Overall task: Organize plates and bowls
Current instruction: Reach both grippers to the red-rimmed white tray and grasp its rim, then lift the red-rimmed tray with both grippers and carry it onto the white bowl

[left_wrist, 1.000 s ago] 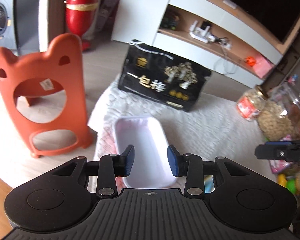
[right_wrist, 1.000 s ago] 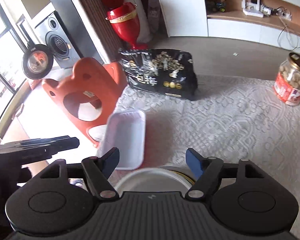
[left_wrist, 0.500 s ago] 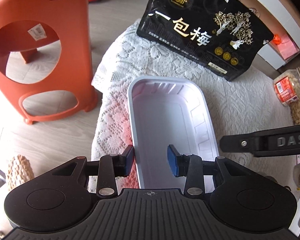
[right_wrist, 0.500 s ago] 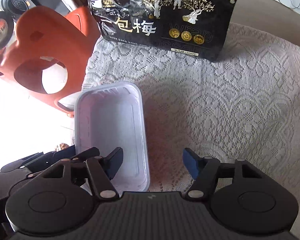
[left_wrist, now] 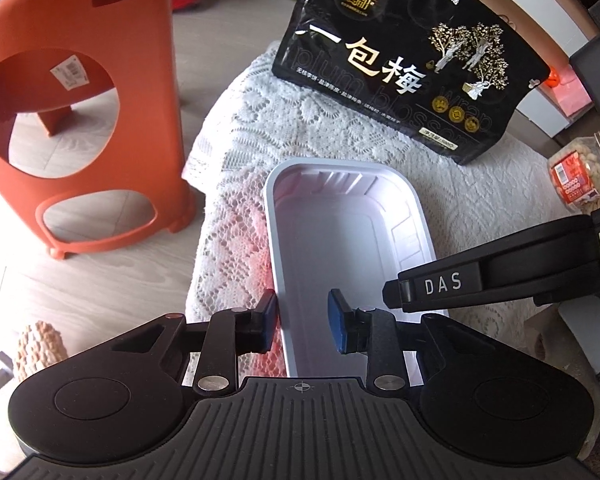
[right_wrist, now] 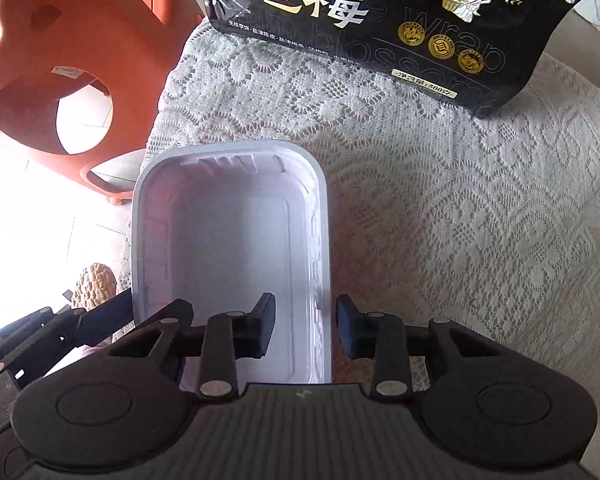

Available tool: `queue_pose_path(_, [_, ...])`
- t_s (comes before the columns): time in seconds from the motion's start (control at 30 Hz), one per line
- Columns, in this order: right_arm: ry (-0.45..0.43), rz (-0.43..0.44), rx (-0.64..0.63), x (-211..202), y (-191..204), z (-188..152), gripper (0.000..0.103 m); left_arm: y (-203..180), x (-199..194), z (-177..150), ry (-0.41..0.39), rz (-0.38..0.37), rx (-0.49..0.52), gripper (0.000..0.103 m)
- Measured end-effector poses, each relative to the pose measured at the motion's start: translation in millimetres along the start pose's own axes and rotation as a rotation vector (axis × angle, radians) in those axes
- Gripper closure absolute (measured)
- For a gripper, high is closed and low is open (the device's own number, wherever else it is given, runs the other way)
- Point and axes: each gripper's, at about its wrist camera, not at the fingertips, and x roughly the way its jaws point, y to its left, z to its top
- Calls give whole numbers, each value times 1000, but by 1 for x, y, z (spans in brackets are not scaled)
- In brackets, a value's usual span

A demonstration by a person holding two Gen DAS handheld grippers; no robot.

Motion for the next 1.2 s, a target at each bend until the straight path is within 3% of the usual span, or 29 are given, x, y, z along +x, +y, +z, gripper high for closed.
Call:
queue_pose_path(0.27, [-6, -28, -25, 2, 3, -4, 82, 2, 1, 0, 6, 2, -13, 77])
queue_pose_path(0.77, [38, -43, 9, 13, -1, -1, 78, 2, 2, 0, 14, -1, -13, 81])
queue_pose_path(1.03, [-13, -53, -43, 4, 10, -7, 79, 0, 3, 1, 27, 16, 0, 82])
queue_pose_path(1.2, [-82, -13, -46, -23, 4, -17, 81, -6, -21, -1, -43, -5, 31, 82])
